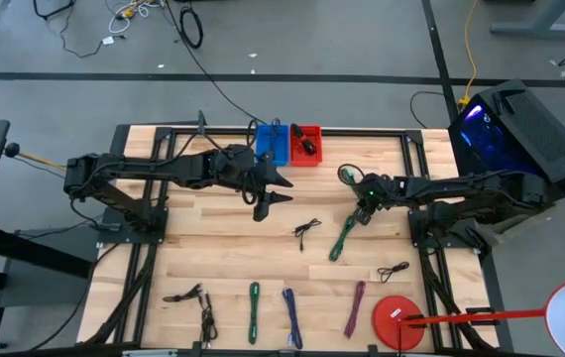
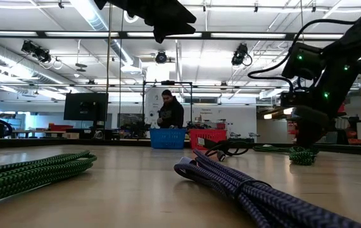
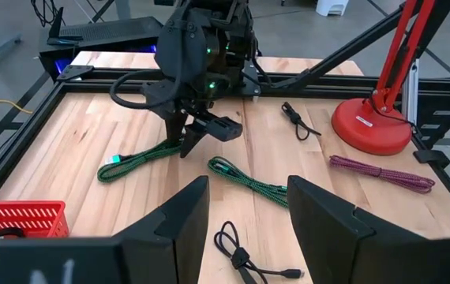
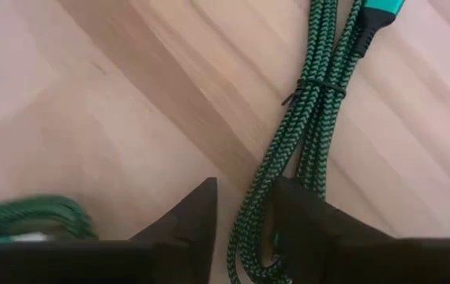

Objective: Pick & Place USB Port
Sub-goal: Put the green charger cable into the blue bin

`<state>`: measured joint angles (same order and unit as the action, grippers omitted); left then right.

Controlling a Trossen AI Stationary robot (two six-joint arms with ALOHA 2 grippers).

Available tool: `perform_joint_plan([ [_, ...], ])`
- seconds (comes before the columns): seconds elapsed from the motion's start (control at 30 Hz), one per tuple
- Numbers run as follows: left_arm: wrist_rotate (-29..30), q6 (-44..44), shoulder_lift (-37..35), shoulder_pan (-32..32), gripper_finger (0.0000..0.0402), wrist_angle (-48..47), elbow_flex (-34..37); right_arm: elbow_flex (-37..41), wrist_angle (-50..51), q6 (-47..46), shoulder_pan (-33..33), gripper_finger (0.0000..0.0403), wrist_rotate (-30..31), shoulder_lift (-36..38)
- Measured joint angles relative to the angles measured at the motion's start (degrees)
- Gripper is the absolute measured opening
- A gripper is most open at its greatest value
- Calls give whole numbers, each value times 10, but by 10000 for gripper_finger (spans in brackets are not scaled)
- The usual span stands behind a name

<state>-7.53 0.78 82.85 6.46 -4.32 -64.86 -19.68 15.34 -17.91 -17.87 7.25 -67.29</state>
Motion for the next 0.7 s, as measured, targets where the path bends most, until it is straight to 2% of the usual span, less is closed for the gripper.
perform_joint_plan([
  [0.13,0,0,0,0,177,0,0,1,-17,-3,1,74,-16,-1],
  [0.23,0,0,0,0,177,0,0,1,-11,-1,1,15,14,-1],
  [0.43,0,0,0,0,177,0,0,1,-15,-8,0,4,31,-1],
  [0.6,0,0,0,0,177,0,0,-30,-18,-3,3,2,-22,15],
  [0.7,5,0,0,0,177,0,0,-69,14,18,11,2,-45,38],
])
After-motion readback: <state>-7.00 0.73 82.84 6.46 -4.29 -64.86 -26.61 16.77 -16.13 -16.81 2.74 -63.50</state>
